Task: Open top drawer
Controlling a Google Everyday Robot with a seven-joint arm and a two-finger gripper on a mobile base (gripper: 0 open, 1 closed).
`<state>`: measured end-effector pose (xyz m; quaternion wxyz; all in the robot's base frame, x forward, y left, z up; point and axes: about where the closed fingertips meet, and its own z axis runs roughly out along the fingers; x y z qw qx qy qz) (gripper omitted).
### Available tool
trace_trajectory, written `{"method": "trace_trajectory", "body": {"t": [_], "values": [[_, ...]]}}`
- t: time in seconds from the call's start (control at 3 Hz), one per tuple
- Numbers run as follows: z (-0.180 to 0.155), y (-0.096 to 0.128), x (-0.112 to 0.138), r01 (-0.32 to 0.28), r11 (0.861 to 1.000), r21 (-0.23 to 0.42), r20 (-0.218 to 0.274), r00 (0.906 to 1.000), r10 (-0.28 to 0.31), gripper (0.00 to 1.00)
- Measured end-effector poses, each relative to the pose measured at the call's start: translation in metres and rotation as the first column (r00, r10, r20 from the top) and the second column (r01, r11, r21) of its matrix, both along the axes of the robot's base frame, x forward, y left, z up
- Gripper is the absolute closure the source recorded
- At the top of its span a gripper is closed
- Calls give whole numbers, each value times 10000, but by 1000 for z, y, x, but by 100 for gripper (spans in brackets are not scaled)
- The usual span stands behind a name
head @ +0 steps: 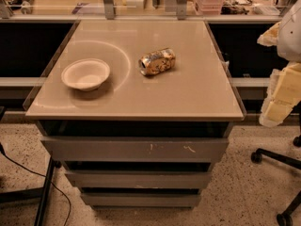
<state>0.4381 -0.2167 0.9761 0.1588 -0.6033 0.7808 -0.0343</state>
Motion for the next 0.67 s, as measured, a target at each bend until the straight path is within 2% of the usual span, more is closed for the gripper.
{"method": "trace_trajectory", "body": {"t": [0.33,0.67], "values": [[-1,-1,-5,14,10000,46,89,10000,-14,0],[-21,-5,-32,21,9976,694,269,9996,-40,0]]}}
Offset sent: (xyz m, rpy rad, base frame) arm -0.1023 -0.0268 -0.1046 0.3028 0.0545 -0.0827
